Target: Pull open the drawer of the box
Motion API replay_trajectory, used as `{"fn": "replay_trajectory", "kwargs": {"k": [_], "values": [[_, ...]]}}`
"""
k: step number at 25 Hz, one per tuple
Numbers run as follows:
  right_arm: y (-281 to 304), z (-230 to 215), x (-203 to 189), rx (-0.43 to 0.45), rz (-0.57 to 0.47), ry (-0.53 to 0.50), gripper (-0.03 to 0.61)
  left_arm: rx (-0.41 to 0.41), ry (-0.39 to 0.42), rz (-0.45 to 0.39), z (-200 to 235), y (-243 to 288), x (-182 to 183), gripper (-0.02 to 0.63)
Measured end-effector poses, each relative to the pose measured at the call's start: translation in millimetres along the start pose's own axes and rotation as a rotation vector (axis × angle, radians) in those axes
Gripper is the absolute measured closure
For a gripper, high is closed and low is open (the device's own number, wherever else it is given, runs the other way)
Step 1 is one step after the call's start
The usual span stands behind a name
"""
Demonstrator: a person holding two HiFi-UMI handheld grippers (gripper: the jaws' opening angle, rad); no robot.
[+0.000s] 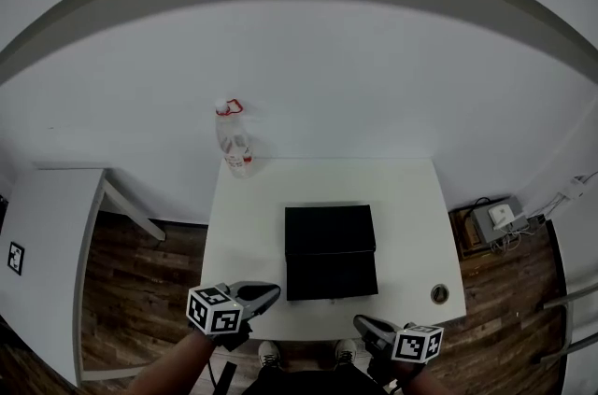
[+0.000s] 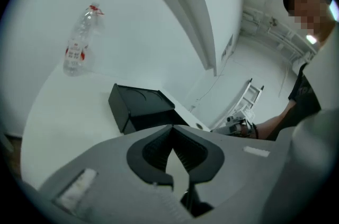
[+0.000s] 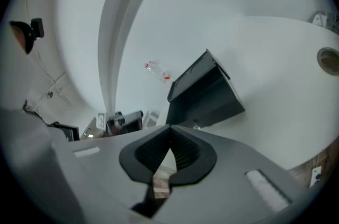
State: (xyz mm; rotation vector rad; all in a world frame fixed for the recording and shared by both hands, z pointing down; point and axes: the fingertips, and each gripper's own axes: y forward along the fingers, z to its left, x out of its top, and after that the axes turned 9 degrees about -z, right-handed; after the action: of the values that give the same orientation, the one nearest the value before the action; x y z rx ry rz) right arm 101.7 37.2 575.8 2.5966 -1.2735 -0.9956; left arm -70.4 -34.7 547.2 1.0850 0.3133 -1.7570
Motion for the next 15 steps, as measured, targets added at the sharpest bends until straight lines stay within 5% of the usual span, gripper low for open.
{"fn": "replay_trajectory", "kwargs": {"k": [6,15], "values": [[1,48,33,0.128,-0.102,0.020,0.574,-0.082,-0.323,-0.178,-56,-24,-28,0.609],[17,88,6,0.239,-0.004,-0.001,0.574,-0.193,-0.422,-0.169,-104,-16,-45,0.609]]}}
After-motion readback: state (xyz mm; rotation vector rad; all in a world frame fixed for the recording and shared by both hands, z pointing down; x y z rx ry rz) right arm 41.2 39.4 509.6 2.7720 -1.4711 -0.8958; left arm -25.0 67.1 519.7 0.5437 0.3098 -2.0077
